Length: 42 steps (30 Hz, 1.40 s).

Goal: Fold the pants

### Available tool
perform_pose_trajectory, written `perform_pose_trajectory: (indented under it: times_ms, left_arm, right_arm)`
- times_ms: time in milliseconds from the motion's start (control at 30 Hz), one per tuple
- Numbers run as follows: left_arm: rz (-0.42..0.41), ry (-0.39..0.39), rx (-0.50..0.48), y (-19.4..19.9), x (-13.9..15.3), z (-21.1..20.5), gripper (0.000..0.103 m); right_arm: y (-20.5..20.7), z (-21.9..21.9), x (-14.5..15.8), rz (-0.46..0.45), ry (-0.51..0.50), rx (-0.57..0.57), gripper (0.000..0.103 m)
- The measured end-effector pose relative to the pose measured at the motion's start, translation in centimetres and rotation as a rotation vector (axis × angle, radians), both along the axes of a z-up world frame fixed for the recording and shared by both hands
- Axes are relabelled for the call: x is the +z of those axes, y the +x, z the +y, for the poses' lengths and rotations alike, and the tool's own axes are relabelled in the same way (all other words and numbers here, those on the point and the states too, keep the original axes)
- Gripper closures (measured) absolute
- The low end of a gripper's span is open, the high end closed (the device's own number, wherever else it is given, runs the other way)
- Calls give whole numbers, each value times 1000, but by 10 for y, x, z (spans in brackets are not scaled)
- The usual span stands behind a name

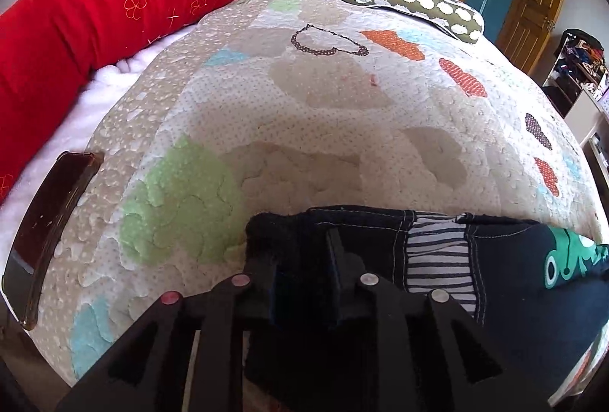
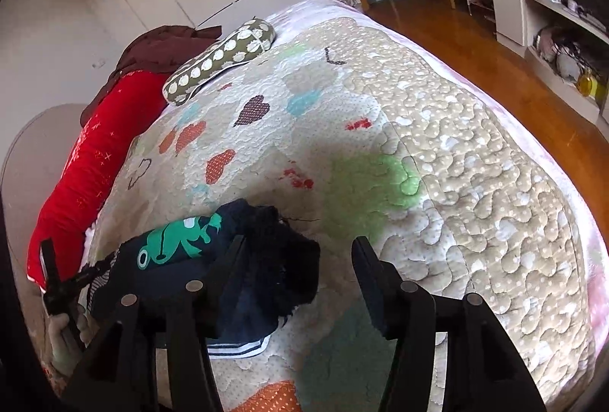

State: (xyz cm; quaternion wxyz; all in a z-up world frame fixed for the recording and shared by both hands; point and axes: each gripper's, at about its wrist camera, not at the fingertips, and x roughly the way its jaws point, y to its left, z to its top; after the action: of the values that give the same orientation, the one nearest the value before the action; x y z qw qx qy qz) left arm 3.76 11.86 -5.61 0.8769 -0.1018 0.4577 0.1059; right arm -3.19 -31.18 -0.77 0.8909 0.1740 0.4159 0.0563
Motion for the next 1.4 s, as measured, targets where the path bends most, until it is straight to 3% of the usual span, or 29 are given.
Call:
perform_pose_trajectory:
  times_ms: [267, 333, 367, 433, 600, 733, 833, 900, 1000, 1133, 1267, 1400]
  left_arm:
    - [-15, -40, -14, 0, -4, 7, 79]
    - [-22, -45, -17, -3, -3, 8, 79]
    - [-21, -44, -15, -4, -1, 8, 80]
    - [-18, -46, 0, -6, 5, 6, 83]
    - [-35, 19, 5, 4, 24, -19, 84]
    - [52, 80, 82, 25, 3, -28, 77]
    - [37, -9, 100, 21, 4, -17, 76]
    - [10, -95, 75, 9, 13, -6, 76]
    - [-22, -207, 45, -16, 26, 18, 68]
    - [-85, -166, 76, -50, 53, 34, 68]
    - [-168, -154, 1, -63, 81, 17, 68]
    - [-172, -102, -143, -42, 78, -33, 60]
  right_arm:
    - [28, 20, -54, 104, 322, 114, 37]
    - [36, 30, -58, 116, 308, 116, 70]
    - [42, 31, -59, 134, 361, 129, 88]
    - [43, 27, -48, 96, 393, 119, 89]
    - [44, 18, 1, -14, 340, 142, 89]
    - [53, 18, -11, 46, 266, 126, 84]
    - [52, 3, -28, 105, 206, 63, 77]
    - [41, -12, -24, 78, 244, 43, 69]
    - [21, -27, -1, -3, 167, -4, 60]
    - [3, -38, 26, -72, 92, -42, 60]
    - [7, -23, 38, -102, 141, 30, 71]
    - [22, 24, 28, -56, 172, 150, 71]
